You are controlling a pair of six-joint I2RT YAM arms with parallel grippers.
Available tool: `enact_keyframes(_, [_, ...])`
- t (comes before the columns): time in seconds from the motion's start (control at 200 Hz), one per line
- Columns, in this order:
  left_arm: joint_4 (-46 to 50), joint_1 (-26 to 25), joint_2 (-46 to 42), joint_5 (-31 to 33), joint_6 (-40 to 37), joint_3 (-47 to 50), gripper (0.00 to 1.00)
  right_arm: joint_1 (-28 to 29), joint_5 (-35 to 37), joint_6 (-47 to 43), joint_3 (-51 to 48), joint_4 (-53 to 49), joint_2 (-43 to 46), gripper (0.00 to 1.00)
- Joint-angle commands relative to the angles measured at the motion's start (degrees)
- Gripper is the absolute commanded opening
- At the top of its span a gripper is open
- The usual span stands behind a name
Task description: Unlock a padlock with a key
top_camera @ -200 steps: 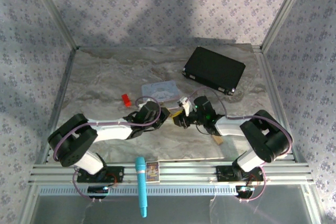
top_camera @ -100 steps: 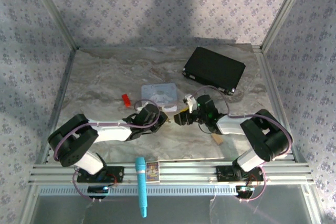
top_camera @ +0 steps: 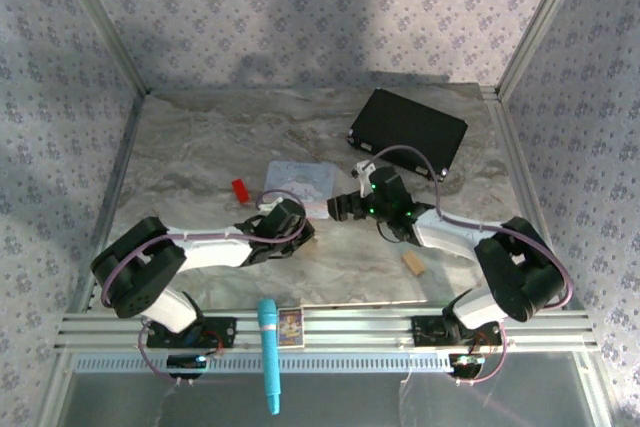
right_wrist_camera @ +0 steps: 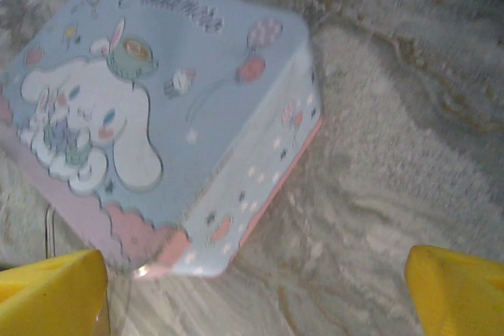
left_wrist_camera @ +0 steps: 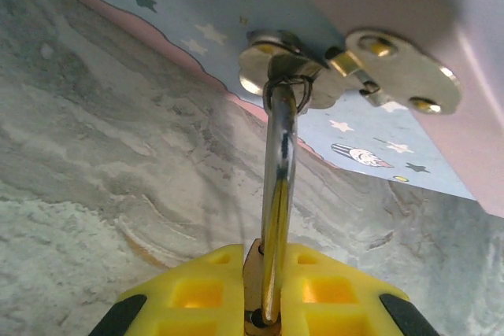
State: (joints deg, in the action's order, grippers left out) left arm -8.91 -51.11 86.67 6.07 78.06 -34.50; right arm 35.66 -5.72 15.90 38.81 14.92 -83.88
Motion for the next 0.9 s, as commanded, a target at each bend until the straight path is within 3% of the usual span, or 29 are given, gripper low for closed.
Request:
enact_keyframes(0.0, [9.0,-0.1,-0.9,2.4,-4.9,-1.5,0.00,1.9,8.1,1.0,5.4,-6.9,-3.1,0.99])
enact_keyframes(0.365, [19.7,2.5,-1.0,4.5,-13.7,-3.7,0.00,3.4,10.6,4.1,18.5,-17.4,-16.9,0.89])
enact_keyframes(0.59, [27.9,4.0,-1.8,6.5,-20.8,-5.9,0.01,3.4,12.2,4.2,20.3,-20.4,-19.9,0.79])
enact_keyframes(0.895, [40.0,4.1,3.3,12.9,-28.8,-12.7,0.06,3.3,11.6,4.5,20.3,-20.3,-20.5,0.76])
